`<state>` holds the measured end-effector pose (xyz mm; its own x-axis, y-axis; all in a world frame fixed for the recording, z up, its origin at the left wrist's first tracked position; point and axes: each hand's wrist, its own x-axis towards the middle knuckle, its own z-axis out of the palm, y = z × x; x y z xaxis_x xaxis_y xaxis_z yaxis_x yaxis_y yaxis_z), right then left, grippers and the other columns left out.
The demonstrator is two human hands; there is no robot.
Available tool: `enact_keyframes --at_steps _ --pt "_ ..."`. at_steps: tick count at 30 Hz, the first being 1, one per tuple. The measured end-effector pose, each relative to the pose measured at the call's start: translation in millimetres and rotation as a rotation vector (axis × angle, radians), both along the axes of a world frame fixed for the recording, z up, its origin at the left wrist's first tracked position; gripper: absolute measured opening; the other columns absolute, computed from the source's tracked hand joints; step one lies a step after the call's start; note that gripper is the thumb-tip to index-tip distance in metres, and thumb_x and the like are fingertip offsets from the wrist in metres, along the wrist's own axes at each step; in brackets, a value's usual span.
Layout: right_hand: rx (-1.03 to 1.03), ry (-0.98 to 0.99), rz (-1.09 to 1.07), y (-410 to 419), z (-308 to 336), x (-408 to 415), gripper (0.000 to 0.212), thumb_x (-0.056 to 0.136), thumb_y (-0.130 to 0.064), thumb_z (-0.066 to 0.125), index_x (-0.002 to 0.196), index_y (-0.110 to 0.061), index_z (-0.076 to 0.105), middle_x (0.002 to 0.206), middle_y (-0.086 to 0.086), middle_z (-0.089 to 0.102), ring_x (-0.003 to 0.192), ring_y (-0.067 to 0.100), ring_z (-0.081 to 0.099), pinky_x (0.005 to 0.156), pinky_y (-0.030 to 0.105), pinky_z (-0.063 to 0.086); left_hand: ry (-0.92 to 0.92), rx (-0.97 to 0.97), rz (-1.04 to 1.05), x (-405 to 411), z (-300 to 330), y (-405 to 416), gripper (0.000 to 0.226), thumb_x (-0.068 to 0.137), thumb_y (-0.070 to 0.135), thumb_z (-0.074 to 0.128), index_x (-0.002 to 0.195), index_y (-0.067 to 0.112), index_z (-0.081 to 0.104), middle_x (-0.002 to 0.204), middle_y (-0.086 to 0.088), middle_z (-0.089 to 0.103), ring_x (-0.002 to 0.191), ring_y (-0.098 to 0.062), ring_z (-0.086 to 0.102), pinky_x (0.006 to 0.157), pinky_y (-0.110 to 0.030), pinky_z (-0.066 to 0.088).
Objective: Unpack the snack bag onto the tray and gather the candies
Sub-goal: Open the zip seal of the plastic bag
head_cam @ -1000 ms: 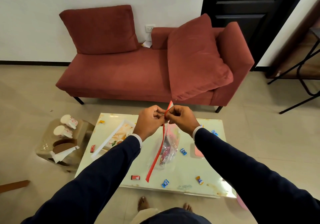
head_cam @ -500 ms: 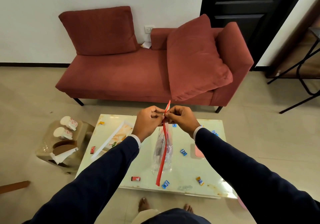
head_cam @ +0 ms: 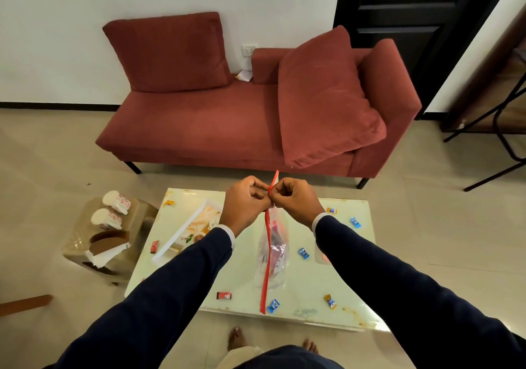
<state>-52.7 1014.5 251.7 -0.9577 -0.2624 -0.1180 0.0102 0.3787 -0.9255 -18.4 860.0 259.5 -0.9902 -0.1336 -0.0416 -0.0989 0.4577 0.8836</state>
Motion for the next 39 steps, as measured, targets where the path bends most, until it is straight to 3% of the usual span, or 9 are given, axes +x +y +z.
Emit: enact_keyframes --at_steps 5,11,15,18,22,25,29,35,39 --pt "0.030 -0.015 -0.003 -1.4 -0.6 -2.6 0.013 0.081 -0.013 0.069 0.070 -0.020 0.071 0.066 -0.003 0.073 0.056 -0.002 0.061 0.054 0.009 0.046 0.032 -0.082 -0.022 -0.1 -2.9 0.9 0.021 0.082 0.015 0.083 0.090 0.025 0.066 0.073 0.015 0.073 0.066 0.002 0.073 0.059 -0.011 0.055" --pt "-0.041 -0.066 -0.059 -3.3 -4.3 -5.4 0.008 0.080 -0.011 0.069 0.076 -0.006 0.071 0.069 0.007 0.070 0.063 0.013 0.060 0.064 0.033 0.054 0.026 -0.028 -0.033 -2.3 -3.4 2.2 0.020 0.084 0.009 0.080 0.095 0.017 0.066 0.077 0.009 0.075 0.068 -0.005 0.076 0.063 -0.024 0.064" --pt "-0.022 -0.057 -0.048 -5.7 -6.0 -5.1 0.008 0.077 -0.016 0.070 0.069 -0.016 0.068 0.060 -0.008 0.064 0.054 0.003 0.054 0.056 0.024 0.048 0.084 -0.135 -0.104 -0.1 -0.2 0.2 0.036 0.079 0.007 0.079 0.101 0.022 0.056 0.074 0.002 0.072 0.066 -0.015 0.072 0.064 -0.033 0.063" --pt "-0.024 -0.059 -0.056 -7.7 -6.8 -4.4 0.010 0.076 -0.021 0.071 0.070 -0.013 0.067 0.062 -0.005 0.064 0.057 0.008 0.054 0.058 0.029 0.049 0.144 -0.233 -0.179 -0.1 4.1 1.6 0.044 0.080 0.005 0.073 0.104 0.025 0.043 0.069 -0.003 0.064 0.060 -0.022 0.063 0.057 -0.040 0.057" --pt "-0.078 -0.072 -0.078 -9.7 -4.7 -1.2 0.032 0.067 -0.039 0.072 0.068 -0.009 0.063 0.061 -0.003 0.060 0.060 0.011 0.052 0.060 0.031 0.048 0.240 -0.424 -0.261 -0.3 7.4 3.2 0.041 0.082 0.005 0.070 0.105 0.020 0.041 0.066 -0.001 0.059 0.054 -0.023 0.058 0.052 -0.044 0.053" --pt "-0.140 -0.076 -0.128 -14.1 -5.7 2.0 0.025 0.076 -0.034 0.073 0.058 -0.023 0.060 0.054 -0.009 0.056 0.054 0.003 0.050 0.053 0.023 0.048 0.299 -0.572 -0.312 0.2 8.8 4.8 0.035 0.087 0.006 0.066 0.105 0.018 0.040 0.069 -0.002 0.060 0.050 -0.023 0.058 0.048 -0.042 0.054" --pt "-0.191 -0.114 -0.188 -17.3 -8.5 3.0 0.030 0.083 -0.025 0.073 0.078 0.003 0.064 0.068 0.013 0.062 0.064 0.014 0.056 0.064 0.035 0.056 0.337 -0.736 -0.363 0.6 9.8 5.3 0.030 0.091 0.007 0.063 0.106 0.017 0.039 0.067 -0.001 0.056 0.046 -0.022 0.054 0.045 -0.036 0.054" --pt "-0.247 -0.149 -0.228 -15.4 -6.4 3.5 0.028 0.082 -0.021 0.075 0.065 -0.002 0.062 0.064 0.012 0.060 0.062 0.020 0.056 0.065 0.034 0.055 0.320 -0.731 -0.374 -0.7 8.0 7.0 0.026 0.096 0.009 0.061 0.114 0.014 0.042 0.069 -0.002 0.059 0.048 -0.022 0.057 0.049 -0.040 0.057" --pt "-0.272 -0.157 -0.213 -13.7 -3.4 5.9 0.018 0.078 -0.012 0.071 0.062 -0.011 0.063 0.062 0.007 0.061 0.061 0.018 0.056 0.063 0.030 0.053 0.210 -0.481 -0.315 -4.3 7.3 2.2 0.043 0.092 0.005 0.064 0.124 0.020 0.039 0.075 -0.003 0.067 0.059 -0.023 0.066 0.058 -0.043 0.059"
